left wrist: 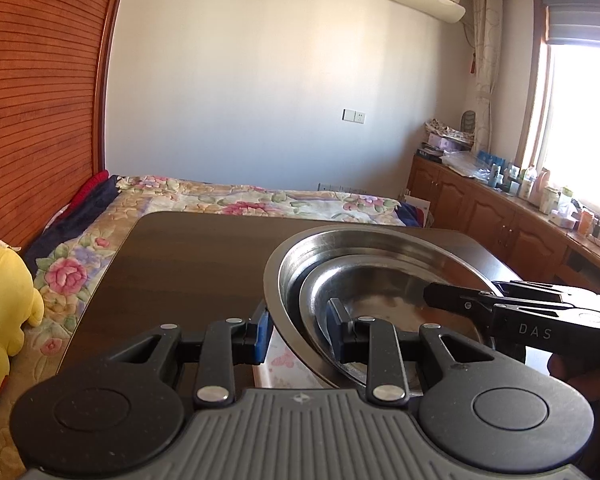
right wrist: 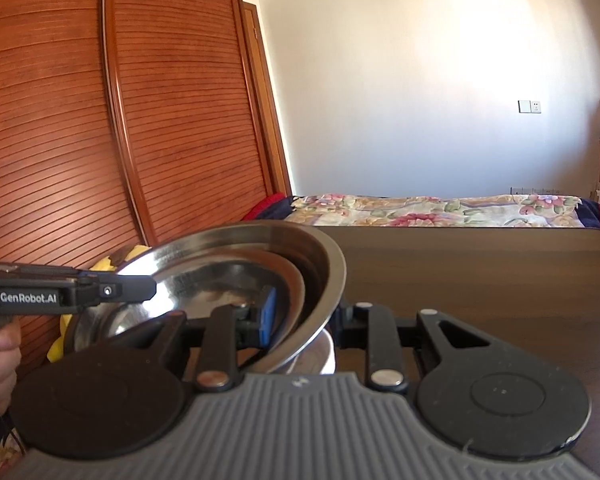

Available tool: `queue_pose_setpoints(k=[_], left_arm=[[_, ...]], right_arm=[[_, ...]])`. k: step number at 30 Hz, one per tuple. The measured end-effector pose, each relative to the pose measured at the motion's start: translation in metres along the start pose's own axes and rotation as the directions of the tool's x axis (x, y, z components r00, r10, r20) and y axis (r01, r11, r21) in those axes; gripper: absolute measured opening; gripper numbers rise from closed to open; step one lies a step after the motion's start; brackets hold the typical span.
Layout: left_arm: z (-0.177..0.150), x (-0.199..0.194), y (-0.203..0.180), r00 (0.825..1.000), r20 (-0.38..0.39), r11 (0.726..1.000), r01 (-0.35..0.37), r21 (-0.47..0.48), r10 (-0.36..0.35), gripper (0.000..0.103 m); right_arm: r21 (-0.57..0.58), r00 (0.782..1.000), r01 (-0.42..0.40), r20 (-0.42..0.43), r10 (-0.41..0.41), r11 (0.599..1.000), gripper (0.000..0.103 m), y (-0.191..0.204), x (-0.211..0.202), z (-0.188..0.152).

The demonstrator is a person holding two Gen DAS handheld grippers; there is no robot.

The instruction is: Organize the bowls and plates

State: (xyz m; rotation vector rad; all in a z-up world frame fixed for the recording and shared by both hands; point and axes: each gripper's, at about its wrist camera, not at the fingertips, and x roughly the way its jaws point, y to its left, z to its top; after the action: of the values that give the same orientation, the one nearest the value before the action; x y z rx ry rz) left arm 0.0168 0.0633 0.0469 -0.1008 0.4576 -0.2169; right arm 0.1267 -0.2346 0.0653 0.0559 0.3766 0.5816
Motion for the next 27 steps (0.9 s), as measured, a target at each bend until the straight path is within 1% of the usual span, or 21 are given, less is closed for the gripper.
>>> queue_pose_setpoints(k=[4, 15, 24, 27], left_arm=[[-0.005, 0.002, 0.004, 1.000, -0.016, 1.000, 0.002, -0.001, -0.002, 0.031], [-0.019, 0.011, 0.008, 0.998, -0.059, 1.000, -0.021, -0.011, 0.021, 0.031], [-0.022, 0.015, 0.011, 0.997, -0.069, 1.000, -0.028, -0.007, 0.027, 0.031], [-0.021, 0.015, 0.008, 0.997, -0.062, 0.999, -0.035, 0.007, 0.035, 0.031]], right_arm=[[-0.003, 1.000, -0.001, -0.021, 0.001, 1.000, 0.030, 0.002, 0.001, -0.003], [-0.010, 0.999, 0.000, -0.052, -0.001, 1.000, 0.030, 0.008, 0.008, -0.011], [-0.014, 0.998, 0.005, -0.063, -0.006, 1.000, 0.030, 0.007, 0.010, -0.015], [-0.014, 0.998, 0.006, -0.067, -0.007, 1.000, 0.030, 0.008, 0.011, -0.017]])
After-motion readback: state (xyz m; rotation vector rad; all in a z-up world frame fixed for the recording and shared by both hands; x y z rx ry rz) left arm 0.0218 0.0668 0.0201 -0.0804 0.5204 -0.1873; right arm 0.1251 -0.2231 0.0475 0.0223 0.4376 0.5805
